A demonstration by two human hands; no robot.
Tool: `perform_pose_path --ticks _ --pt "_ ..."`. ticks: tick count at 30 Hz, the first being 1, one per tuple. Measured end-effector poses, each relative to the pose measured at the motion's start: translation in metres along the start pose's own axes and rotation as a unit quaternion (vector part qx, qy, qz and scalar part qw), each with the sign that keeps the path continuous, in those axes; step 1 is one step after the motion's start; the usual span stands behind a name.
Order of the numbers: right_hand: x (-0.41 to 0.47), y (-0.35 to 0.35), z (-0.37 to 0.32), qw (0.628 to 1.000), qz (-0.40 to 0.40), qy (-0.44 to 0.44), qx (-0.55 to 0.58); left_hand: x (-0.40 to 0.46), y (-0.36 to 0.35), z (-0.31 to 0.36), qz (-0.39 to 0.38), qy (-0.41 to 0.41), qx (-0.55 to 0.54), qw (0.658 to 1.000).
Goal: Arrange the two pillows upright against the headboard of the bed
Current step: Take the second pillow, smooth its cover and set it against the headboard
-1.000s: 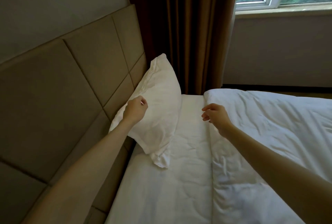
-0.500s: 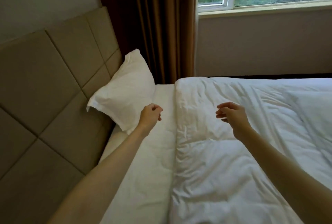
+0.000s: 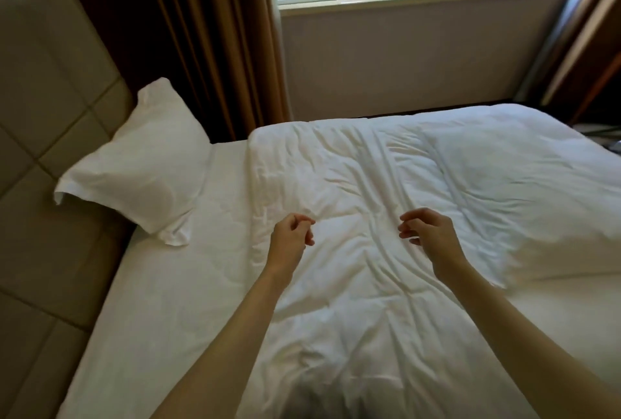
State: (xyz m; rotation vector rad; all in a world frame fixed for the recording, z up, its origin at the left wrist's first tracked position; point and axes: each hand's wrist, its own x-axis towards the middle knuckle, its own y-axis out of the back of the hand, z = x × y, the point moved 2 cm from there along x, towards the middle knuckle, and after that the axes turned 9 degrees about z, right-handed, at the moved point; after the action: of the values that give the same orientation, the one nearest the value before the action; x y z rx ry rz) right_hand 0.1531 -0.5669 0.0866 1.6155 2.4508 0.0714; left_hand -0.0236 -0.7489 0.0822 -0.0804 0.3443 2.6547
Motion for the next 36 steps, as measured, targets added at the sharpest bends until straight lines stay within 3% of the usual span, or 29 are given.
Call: perform_pose_path --ticks 9,15,24,29,36 --pt "-0.023 0.058 0.028 0.998 0.056 -0.020 0.021 -0.031 -0.048 -0.023 -0.087 0.027 0.006 0.996" --pt "-0.005 0.125 0.059 0.990 0.122 -0.063 0.033 -0.039 -0.119 -0.027 -0.132 0.044 0.023 0.990" --pt "0.136 0.252 0.103 0.983 0.169 -0.067 0.016 -0.025 -0.315 -0.023 -0.114 0.066 0.021 0.991" --pt "0.222 0.328 0.108 0.981 0.175 -0.063 -0.048 -0.019 -0.431 -0.012 -0.091 0.101 0.029 0.990" --pt "0.330 0.416 0.126 0.970 0.186 -0.038 -0.153 0.017 -0.552 0.001 -0.093 0.088 0.080 0.988"
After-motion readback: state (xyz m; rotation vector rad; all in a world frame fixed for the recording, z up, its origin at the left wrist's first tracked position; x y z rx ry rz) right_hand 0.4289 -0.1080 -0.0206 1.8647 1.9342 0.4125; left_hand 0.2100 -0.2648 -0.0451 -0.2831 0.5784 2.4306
